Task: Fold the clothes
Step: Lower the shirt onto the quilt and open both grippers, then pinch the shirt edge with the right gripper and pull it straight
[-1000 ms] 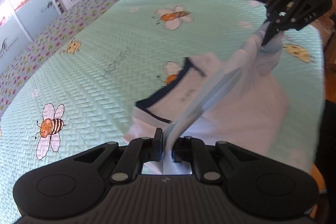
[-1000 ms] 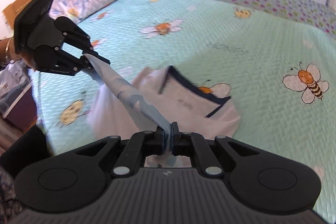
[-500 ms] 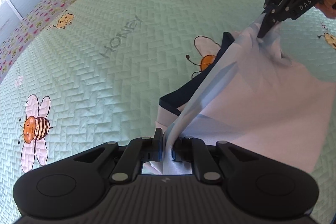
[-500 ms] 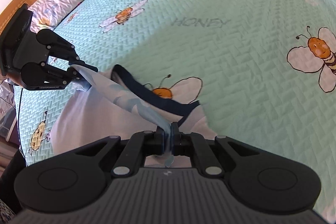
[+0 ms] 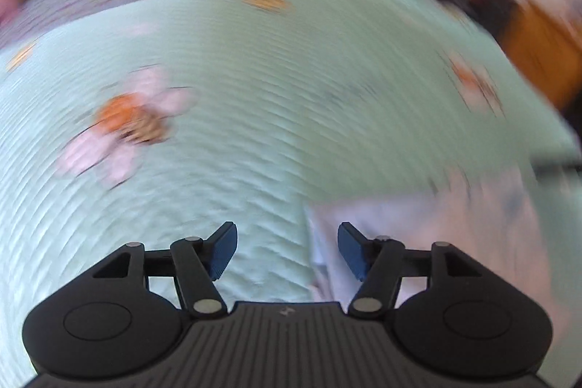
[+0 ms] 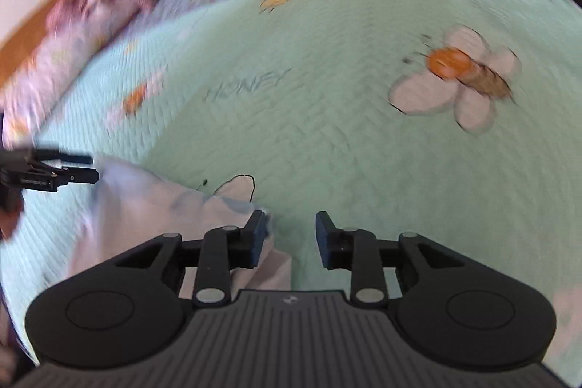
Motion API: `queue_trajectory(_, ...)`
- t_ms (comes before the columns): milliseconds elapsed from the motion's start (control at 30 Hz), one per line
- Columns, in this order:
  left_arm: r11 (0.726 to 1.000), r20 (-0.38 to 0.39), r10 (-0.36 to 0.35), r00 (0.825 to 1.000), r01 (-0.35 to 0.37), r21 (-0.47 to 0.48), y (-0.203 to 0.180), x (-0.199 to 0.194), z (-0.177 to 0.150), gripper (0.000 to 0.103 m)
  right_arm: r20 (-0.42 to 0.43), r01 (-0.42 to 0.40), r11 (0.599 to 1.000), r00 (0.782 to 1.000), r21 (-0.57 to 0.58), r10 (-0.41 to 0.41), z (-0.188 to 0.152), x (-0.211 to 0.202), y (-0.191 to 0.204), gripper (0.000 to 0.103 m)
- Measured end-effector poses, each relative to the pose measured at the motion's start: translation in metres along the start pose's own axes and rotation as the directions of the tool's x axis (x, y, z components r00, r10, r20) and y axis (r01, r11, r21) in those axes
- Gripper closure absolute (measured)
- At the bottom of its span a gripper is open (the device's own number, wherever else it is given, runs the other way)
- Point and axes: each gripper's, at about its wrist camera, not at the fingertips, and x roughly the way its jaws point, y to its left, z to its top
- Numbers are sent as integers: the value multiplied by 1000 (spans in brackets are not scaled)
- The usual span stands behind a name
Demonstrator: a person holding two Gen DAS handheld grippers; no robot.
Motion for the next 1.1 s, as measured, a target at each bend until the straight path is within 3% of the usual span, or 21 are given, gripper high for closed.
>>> queue_trajectory(100,987,57,-57,997,65,-149,15,-18,-7,38,28,-107,988,994,114,105,-18,-10,-8,68)
queue_trajectory(200,960,100,-131,986,151,-237,11,-31,-18,38,37,-104,981,994,166,100,-25,-2,-7,63)
queue_trajectory(400,937,109,-272,956,289,-197,-39,-46,-51,38,52,-95,971,995,218,85,-20,31,-6,58)
queue_trajectory(500,937,118,-269,956,288,-199,-45,-46,-71,38,44,-70,973,997,220,61,-25,38,-3,58)
queue_trajectory(600,936,126,-266,956,288,-201,-51,-46,-92,37,81,-139,968,989,208,125,-32,35,-3,58)
queue_trajectory(733,936,136,-262,955,286,-204,-59,-46,-119,37,66,-113,979,992,168,103,-35,38,3,58)
queue_trajectory(800,933,150,-252,956,281,-223,-57,-46,-127,36,85,-115,981,991,154,103,-38,37,4,67)
queue_trajectory(833,931,160,-244,957,277,-239,-53,-46,-129,36,95,-109,983,991,145,96,-38,37,6,83)
queue_trajectory(867,927,170,-237,956,275,-255,-50,-47,-130,36,100,-106,983,991,147,92,-39,37,6,87)
queue_trajectory(933,917,185,-240,953,285,-278,-46,-47,-129,36,110,-101,983,990,152,85,-39,37,7,87)
queue_trajectory(1100,924,244,-218,945,280,-261,-40,-45,-109,33,122,-109,981,988,161,90,-40,33,9,89)
